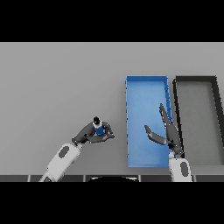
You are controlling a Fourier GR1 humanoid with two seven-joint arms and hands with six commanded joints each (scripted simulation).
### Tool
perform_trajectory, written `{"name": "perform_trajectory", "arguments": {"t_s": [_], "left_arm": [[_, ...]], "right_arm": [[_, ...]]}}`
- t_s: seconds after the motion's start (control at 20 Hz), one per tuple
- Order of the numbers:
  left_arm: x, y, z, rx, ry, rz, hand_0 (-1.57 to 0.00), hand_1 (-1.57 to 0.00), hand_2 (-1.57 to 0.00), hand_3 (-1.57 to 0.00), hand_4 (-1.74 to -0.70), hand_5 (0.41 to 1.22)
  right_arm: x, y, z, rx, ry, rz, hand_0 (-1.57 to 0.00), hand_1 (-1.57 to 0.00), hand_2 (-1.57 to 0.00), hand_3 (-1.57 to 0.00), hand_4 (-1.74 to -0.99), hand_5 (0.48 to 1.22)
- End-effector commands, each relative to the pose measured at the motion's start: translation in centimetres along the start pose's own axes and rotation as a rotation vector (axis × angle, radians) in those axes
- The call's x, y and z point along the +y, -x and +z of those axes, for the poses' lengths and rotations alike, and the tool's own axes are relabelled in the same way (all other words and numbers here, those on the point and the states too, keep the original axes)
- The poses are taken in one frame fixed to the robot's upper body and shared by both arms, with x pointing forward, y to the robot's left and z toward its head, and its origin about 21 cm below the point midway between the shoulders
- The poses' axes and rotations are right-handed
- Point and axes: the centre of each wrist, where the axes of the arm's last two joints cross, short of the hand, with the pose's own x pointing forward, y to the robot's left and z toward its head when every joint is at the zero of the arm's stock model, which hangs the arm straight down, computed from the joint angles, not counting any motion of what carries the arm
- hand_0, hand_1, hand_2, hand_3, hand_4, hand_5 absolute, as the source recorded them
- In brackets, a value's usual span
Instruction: Pick up the blue pipe and place it into the blue bin.
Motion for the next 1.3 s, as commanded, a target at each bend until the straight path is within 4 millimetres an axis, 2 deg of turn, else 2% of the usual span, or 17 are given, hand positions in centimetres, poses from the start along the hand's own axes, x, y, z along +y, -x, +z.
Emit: {"name": "perform_trajectory", "arguments": {"t_s": [0.0, 0.15, 0.25, 0.4, 0.5, 0.7, 0.75, 0.85, 1.1, 1.25], "left_arm": [[-0.4, 0.0, 0.0, -0.006, 0.001, -0.003, -1.11, -1.17, -1.21, -1.16, -1.57, 1.06], [-0.9, -0.2, 0.0, -0.04, -0.01, -0.047, -1.33, -1.37, -1.39, -1.31, -1.65, 1.139], [-1.5, -0.4, -0.3, -0.074, -0.009, -0.055, -1.42, -1.44, -1.45, -1.37, -1.68, 1.168], [-1.6, -2.3, -0.4, -0.179, 0.002, -0.053, -1.49, -1.5, -1.51, -1.42, -1.71, 1.194], [-2.3, -3.7, -0.9, -0.227, 0.028, -0.053, -1.52, -1.53, -1.53, -1.43, -1.71, 1.204], [-1.8, -7.0, -1.9, -0.256, 0.072, -0.067, -1.55, -1.55, -1.56, -1.44, -1.72, 1.214], [-2.3, -7.5, -1.8, -0.26, 0.09, -0.064, -1.55, -1.56, -1.56, -1.45, -1.72, 1.215], [-2.3, -7.7, -2.2, -0.232, 0.102, -0.07, -1.56, -1.56, -1.56, -1.45, -1.73, 1.217], [-1.9, -8.3, -1.6, -0.229, 0.123, -0.08, -1.57, -1.57, -1.57, -1.44, -1.73, 1.219], [-2.3, -8.2, -1.8, -0.205, 0.123, -0.083, -1.57, -1.57, -1.57, -1.44, -1.73, 1.219]], "right_arm": [[0.2, -0.1, -0.2, -0.001, -0.002, 0.001, 0.0, 0.0, 0.0, 0.0, -1.259, 0.614], [0.2, -0.3, -0.7, -0.001, -0.001, -0.001, 0.0, 0.0, 0.0, 0.0, -1.255, 0.616], [-0.1, -0.5, -0.8, -0.011, -0.006, 0.011, 0.0, 0.0, 0.0, 0.0, -1.25, 0.622], [0.0, -0.1, -0.2, 0.004, -0.003, 0.015, 0.0, 0.0, 0.0, 0.0, -1.248, 0.627], [0.1, -0.1, -0.3, 0.004, -0.001, 0.019, 0.0, 0.0, 0.0, 0.0, -1.239, 0.629], [-0.1, 0.3, -0.1, 0.008, -0.005, 0.035, 0.0, 0.0, 0.0, 0.0, -1.217, 0.635], [-0.4, 0.2, -0.2, -0.005, -0.004, 0.038, 0.0, 0.0, 0.0, 0.0, -1.216, 0.637], [-0.1, 0.4, 0.1, -0.009, -0.009, 0.04, 0.0, 0.0, 0.0, 0.0, -1.208, 0.64], [0.1, 0.3, 0.2, 0.003, 0.01, 0.028, 0.0, 0.0, 0.0, 0.0, -1.177, 0.629], [0.7, 0.5, 0.7, 0.012, 0.028, 0.006, 0.0, 0.0, 0.0, 0.0, -1.186, 0.629]]}}
